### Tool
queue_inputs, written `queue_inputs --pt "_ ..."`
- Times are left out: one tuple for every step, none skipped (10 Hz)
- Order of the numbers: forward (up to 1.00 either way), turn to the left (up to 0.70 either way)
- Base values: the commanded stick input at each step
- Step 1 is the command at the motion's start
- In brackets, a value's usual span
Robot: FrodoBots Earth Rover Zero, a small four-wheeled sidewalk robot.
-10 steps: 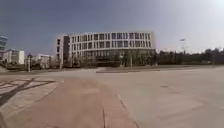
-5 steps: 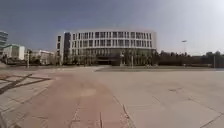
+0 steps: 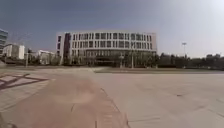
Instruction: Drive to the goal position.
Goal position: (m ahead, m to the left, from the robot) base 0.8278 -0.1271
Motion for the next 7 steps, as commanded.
queue_inputs --pt "0.7 0.0" --pt "0.7 0.0" --pt "0.7 0.0" --pt "0.7 0.0" --pt "0.7 0.0" --pt "0.7 0.0" --pt "0.7 0.0"
